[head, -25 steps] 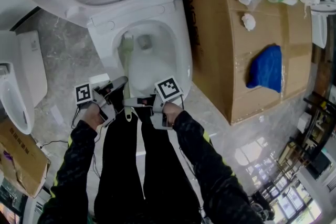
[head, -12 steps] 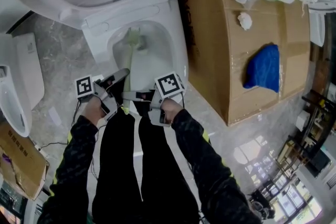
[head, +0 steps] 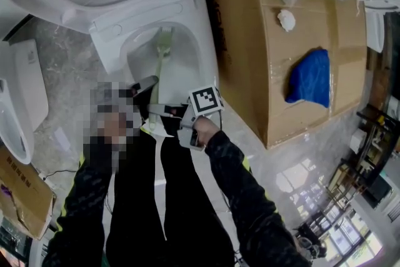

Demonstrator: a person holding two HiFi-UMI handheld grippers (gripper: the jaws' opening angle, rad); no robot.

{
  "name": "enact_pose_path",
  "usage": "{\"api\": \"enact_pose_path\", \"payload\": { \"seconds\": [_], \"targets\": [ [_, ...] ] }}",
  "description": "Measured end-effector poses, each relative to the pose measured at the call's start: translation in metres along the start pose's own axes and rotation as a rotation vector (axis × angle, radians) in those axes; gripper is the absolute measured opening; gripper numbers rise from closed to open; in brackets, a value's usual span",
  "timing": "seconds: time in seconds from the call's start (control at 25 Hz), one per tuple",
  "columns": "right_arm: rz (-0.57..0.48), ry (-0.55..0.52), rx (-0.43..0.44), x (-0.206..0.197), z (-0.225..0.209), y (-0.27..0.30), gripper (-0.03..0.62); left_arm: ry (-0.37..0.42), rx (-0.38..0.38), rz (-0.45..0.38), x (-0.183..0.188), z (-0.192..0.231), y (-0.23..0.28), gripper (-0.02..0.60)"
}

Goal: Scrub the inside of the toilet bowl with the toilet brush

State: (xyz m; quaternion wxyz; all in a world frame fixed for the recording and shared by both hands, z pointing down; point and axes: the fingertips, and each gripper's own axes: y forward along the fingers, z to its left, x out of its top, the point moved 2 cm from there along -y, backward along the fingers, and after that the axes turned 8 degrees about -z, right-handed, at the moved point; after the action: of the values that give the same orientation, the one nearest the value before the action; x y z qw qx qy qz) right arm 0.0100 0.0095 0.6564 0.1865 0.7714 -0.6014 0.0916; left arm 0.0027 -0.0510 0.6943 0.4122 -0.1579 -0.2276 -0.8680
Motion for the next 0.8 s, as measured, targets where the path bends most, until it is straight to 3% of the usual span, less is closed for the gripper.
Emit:
{"api": "enact_pose_path", "payload": {
  "seconds": [0.8],
  "targets": [
    [-0.134, 0.038, -0.032, -0.016, -0.011, -0.046, 0.067, -0.086, 0.004, 0.115, -0.047, 0.02, 0.022, 0.063]
  ]
}}
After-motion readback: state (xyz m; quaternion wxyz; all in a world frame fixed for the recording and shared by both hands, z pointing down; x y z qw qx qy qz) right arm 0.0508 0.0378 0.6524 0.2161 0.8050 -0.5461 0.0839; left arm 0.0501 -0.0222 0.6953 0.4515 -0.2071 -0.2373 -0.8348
